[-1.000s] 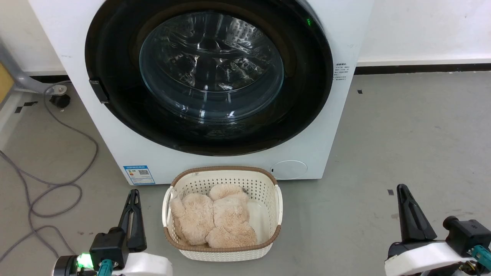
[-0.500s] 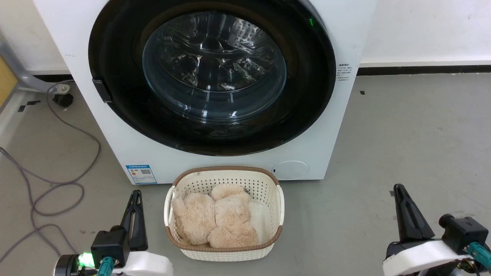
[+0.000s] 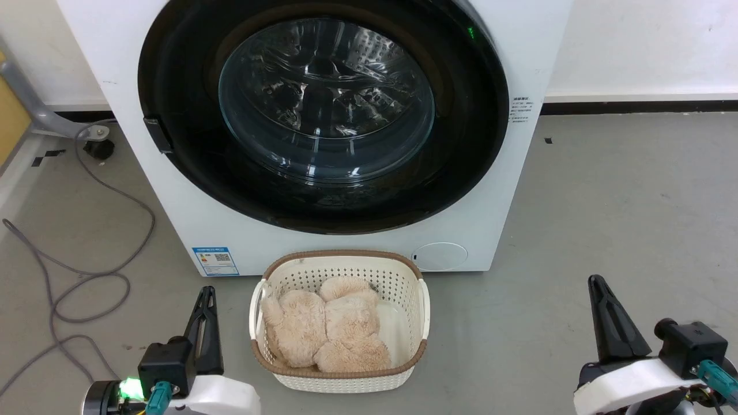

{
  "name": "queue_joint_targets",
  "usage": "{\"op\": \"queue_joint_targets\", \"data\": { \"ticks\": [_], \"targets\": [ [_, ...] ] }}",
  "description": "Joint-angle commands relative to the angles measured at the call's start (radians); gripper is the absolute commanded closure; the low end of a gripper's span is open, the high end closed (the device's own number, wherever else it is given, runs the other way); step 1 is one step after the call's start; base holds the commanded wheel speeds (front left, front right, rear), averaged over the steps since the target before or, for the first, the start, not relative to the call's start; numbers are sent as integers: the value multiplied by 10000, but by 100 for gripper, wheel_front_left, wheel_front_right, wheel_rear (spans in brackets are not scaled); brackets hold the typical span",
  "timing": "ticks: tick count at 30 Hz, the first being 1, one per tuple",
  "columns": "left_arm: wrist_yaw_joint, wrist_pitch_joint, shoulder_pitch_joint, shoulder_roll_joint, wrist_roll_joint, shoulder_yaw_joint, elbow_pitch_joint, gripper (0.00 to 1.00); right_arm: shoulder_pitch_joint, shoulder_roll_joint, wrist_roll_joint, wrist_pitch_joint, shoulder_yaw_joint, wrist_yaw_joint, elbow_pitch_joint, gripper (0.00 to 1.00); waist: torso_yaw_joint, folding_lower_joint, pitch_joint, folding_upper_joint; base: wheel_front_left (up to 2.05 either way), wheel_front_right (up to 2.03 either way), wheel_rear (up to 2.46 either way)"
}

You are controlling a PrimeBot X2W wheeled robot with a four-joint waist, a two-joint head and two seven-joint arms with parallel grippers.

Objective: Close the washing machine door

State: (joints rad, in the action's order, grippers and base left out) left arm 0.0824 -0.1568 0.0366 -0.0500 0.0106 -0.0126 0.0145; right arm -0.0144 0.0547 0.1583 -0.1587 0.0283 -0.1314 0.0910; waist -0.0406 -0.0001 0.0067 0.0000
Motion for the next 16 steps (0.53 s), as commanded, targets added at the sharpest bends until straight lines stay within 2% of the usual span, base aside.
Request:
{"op": "queue_joint_targets", "data": {
  "ticks": [1, 16],
  "targets": [
    [-79, 94, -125, -8, -44, 37, -39, 100, 61, -19, -80, 105, -16, 3, -83, 100, 12, 1, -2, 0, 0, 0, 0],
    [-223, 380, -172, -7, -56, 54, -60, 100, 77, -24, -372, 393, -68, 4, -244, 100, 88, 1, -15, 0, 0, 0, 0]
  ]
}}
